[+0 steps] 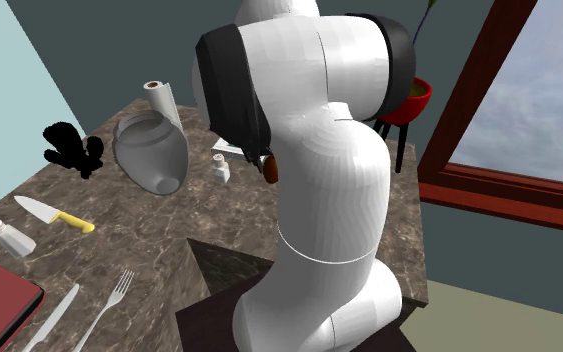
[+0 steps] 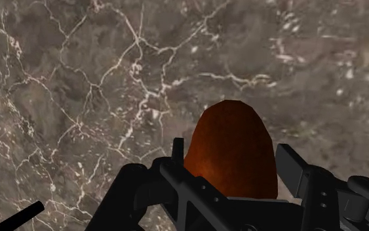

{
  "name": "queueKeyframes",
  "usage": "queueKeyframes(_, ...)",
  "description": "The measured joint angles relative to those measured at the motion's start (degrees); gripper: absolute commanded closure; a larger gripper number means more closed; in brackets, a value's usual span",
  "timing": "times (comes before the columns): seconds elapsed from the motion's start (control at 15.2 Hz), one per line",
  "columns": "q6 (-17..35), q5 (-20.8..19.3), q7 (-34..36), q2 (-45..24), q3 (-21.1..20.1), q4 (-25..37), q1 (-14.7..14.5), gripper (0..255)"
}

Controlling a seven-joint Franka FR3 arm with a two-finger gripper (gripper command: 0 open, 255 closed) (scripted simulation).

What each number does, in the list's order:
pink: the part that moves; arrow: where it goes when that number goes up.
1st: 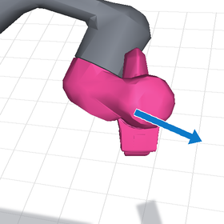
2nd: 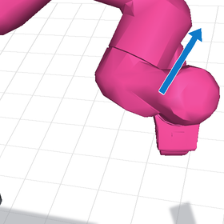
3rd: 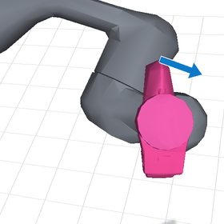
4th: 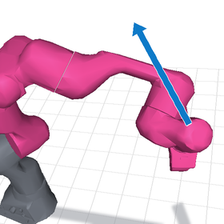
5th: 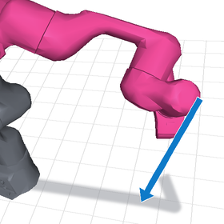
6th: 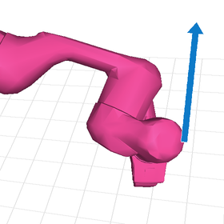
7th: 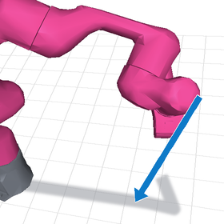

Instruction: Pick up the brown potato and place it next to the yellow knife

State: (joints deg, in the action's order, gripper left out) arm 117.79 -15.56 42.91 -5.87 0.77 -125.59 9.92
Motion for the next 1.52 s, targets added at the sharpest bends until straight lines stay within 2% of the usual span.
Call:
queueKeyframes(0.33,-1.5,0.2,-0.5,0.9,0.0,0.6,0.0,255)
queueKeyframes(1.52,-14.2,1.5,-3.4,7.0,-0.3,7.5,-0.3,255)
